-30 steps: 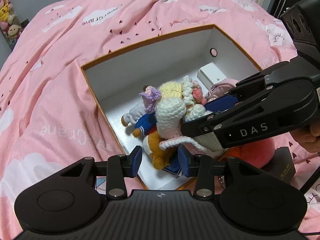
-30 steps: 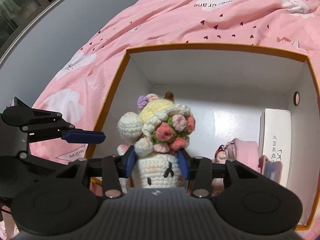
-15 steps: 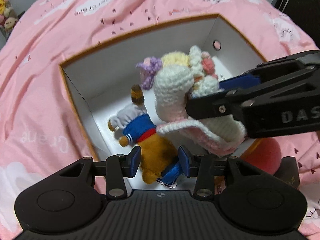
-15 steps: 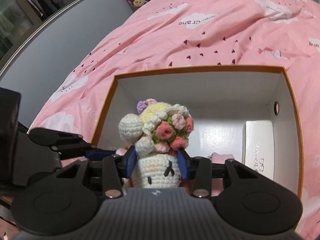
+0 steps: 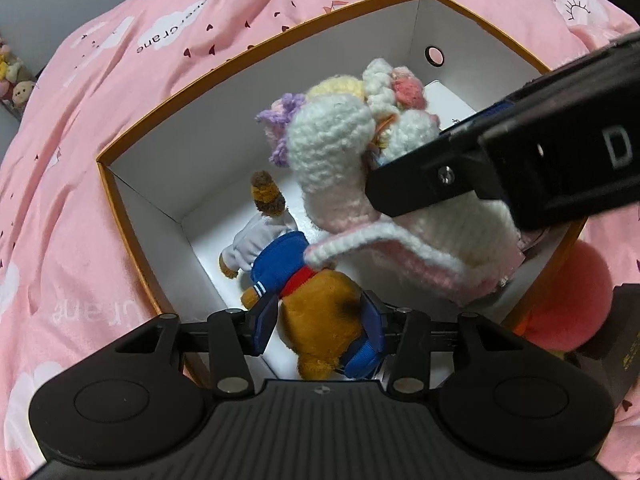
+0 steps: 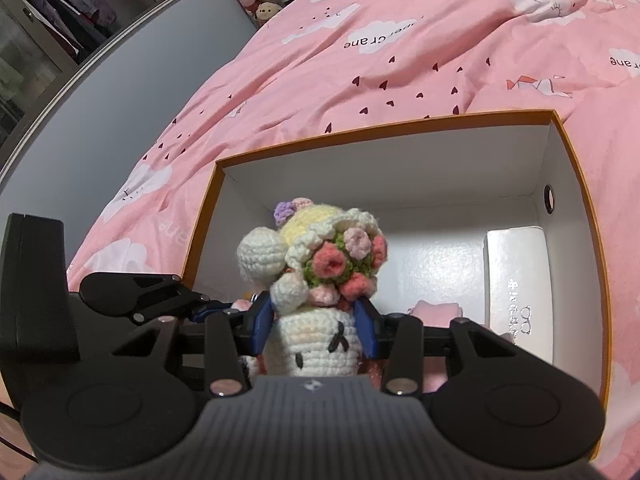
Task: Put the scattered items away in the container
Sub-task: 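Lower the doll and bear into the orange box and open both tools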
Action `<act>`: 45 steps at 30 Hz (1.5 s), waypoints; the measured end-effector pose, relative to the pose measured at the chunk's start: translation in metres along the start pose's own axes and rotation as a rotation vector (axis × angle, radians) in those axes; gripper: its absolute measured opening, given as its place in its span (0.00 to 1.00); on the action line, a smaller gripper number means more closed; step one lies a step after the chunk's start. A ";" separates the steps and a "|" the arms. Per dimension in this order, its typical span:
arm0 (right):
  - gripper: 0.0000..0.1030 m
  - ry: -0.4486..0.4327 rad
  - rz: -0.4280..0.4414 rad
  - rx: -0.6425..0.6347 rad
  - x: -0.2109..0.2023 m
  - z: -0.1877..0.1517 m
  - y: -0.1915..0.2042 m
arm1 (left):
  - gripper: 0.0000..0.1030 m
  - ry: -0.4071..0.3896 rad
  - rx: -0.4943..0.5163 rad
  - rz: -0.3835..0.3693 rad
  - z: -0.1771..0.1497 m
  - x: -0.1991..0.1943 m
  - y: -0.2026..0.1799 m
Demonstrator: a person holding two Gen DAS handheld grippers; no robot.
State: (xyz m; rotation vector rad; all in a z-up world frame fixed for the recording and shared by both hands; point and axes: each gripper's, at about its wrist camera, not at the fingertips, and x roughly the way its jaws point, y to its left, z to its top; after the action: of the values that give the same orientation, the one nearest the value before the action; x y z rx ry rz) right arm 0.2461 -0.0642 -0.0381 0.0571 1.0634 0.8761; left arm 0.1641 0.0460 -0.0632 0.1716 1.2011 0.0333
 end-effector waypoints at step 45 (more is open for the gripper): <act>0.23 0.153 -0.053 -0.282 0.010 -0.010 0.041 | 0.18 -0.006 0.061 -0.006 -0.025 -0.027 0.026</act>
State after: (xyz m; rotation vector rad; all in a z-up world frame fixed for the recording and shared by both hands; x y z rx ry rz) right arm 0.2161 -0.0339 -0.0325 -0.2769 1.0688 0.9866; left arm 0.1328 0.0711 -0.0428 0.2221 1.1977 -0.0090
